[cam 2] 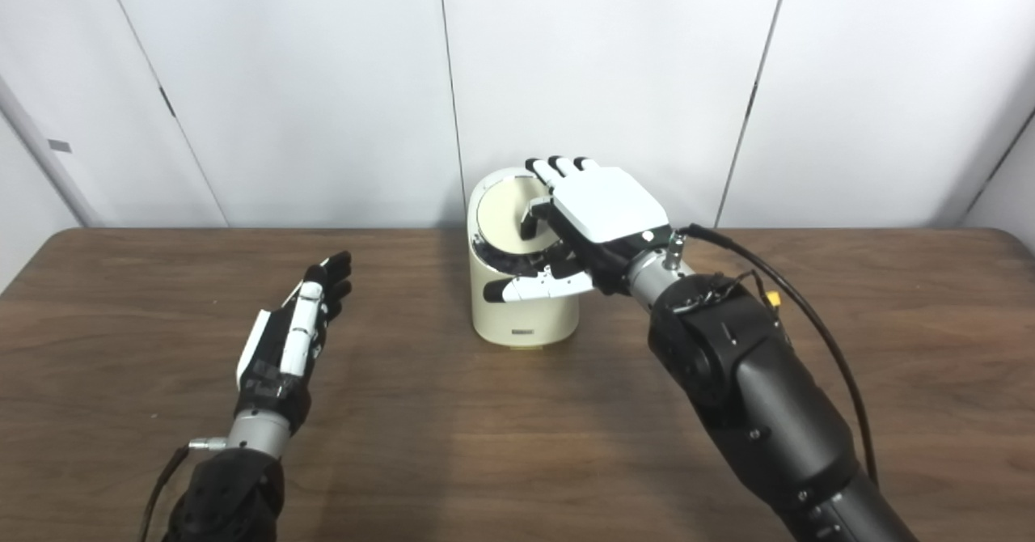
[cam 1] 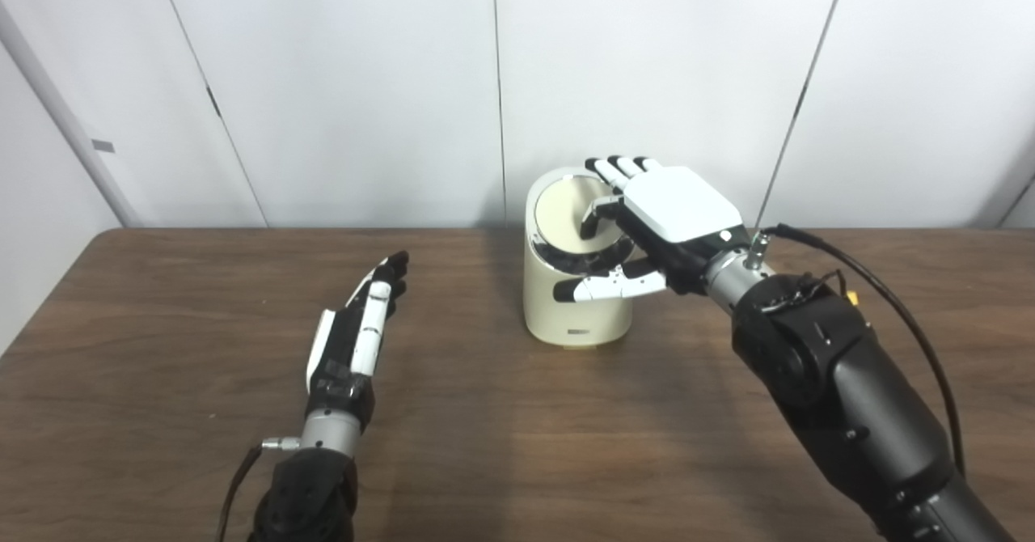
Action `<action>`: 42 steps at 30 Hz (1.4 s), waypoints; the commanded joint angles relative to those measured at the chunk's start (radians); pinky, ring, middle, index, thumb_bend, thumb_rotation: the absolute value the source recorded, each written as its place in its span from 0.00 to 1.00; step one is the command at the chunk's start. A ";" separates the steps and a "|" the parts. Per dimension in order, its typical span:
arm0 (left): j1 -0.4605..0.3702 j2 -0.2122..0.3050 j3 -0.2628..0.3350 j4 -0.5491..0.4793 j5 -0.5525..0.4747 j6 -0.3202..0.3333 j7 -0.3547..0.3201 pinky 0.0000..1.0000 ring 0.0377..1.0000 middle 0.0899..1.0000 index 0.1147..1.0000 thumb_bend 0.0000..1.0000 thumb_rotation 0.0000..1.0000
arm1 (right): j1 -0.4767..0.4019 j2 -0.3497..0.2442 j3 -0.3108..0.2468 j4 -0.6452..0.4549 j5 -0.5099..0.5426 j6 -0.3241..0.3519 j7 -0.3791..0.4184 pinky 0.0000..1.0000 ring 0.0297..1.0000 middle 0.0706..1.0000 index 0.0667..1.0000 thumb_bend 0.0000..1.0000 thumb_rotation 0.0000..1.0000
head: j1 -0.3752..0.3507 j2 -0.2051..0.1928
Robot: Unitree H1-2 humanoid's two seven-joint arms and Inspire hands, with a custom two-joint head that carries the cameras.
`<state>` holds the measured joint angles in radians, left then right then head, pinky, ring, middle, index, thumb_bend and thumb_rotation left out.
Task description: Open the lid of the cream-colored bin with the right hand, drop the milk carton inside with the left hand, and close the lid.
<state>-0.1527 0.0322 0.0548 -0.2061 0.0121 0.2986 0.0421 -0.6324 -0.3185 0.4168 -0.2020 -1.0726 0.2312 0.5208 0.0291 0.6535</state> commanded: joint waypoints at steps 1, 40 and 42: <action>-0.031 0.003 0.002 -0.025 0.011 -0.023 0.007 0.97 0.94 0.93 0.91 0.50 0.92 | 0.001 0.006 0.009 0.004 -0.007 -0.003 0.030 1.00 1.00 1.00 0.66 0.66 0.96 | 0.004 0.004; -0.035 0.008 0.011 -0.039 0.020 -0.003 0.005 0.98 0.92 0.92 0.90 0.46 0.92 | 0.018 0.000 0.010 -0.041 -0.041 0.010 0.140 1.00 1.00 1.00 0.73 0.67 1.00 | -0.003 0.008; -0.036 0.009 0.012 -0.035 0.018 -0.003 0.003 0.98 0.92 0.92 0.90 0.46 0.93 | 0.014 0.002 -0.011 -0.073 -0.038 0.019 0.152 1.00 1.00 1.00 0.75 0.67 1.00 | -0.003 0.007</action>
<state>-0.1525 0.0356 0.0656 -0.2163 0.0305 0.3170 0.0417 -0.6140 -0.3078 0.4113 -0.2585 -1.1155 0.2414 0.6321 0.0261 0.6596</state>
